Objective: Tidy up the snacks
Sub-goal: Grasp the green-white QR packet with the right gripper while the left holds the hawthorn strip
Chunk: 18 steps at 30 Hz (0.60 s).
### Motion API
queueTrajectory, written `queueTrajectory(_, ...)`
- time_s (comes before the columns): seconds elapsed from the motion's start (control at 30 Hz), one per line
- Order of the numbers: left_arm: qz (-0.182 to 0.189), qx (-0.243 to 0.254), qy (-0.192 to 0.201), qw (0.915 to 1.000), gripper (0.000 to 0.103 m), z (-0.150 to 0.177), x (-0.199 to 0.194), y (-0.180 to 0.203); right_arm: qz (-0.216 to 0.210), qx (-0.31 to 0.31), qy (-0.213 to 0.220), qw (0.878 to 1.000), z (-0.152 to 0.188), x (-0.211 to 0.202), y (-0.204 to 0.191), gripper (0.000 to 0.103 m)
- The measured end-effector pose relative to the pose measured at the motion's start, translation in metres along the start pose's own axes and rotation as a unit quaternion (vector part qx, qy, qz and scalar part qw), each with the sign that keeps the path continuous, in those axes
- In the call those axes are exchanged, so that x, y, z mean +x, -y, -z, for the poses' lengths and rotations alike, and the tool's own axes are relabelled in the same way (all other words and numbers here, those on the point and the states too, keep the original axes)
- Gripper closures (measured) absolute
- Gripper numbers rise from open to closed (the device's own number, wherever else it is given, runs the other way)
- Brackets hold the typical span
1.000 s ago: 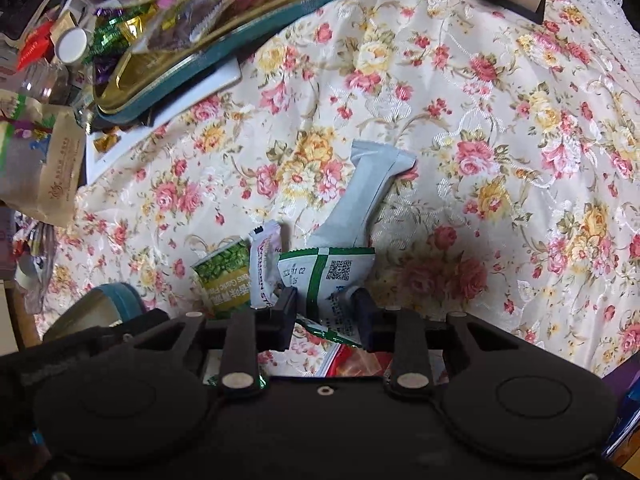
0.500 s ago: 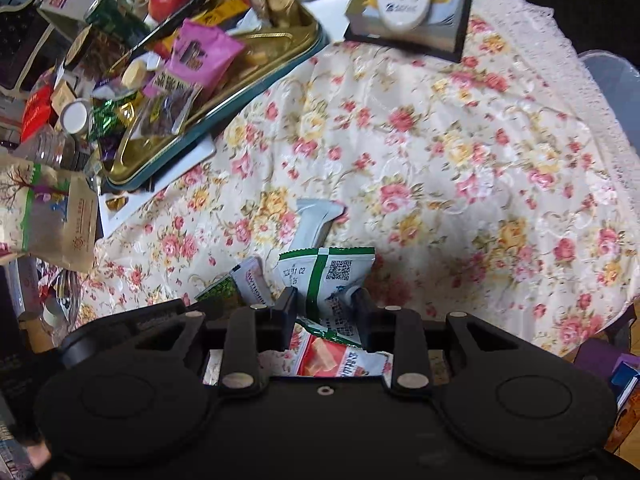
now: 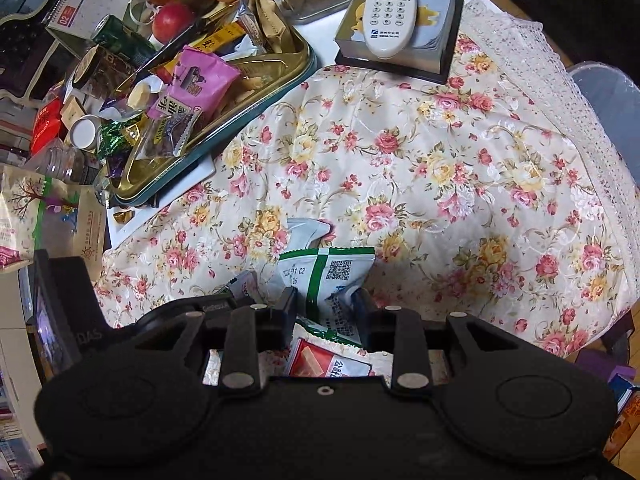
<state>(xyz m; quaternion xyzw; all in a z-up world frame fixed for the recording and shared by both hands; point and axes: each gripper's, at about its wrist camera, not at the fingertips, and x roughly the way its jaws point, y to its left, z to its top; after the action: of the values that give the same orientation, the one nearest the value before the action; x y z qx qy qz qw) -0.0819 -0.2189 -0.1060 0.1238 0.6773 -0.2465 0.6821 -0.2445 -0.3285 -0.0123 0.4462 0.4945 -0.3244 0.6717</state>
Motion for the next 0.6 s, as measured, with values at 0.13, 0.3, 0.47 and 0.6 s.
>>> queueTrajectory(0.13,-0.022,0.005,0.005,0.9997,0.076,-0.002,0.002,0.003,0.000,-0.007,0.000,1.000,0.000,0.001,-0.001,0.070)
queueTrajectory(0.3,-0.042,0.012,0.012,0.9990,0.069,-0.004,0.006,0.007,-0.005,-0.006,-0.007,1.000,-0.002,0.004,-0.001,0.070)
queueTrajectory(0.47,-0.038,0.007,0.000,0.9993,0.065,-0.006,0.017,0.012,-0.006,-0.008,-0.007,1.000,-0.003,0.005,-0.001,0.070)
queueTrajectory(0.6,-0.048,0.017,0.000,0.9987,0.064,-0.004,0.021,0.017,-0.006,-0.007,-0.007,1.000,-0.004,0.005,-0.001,0.070)
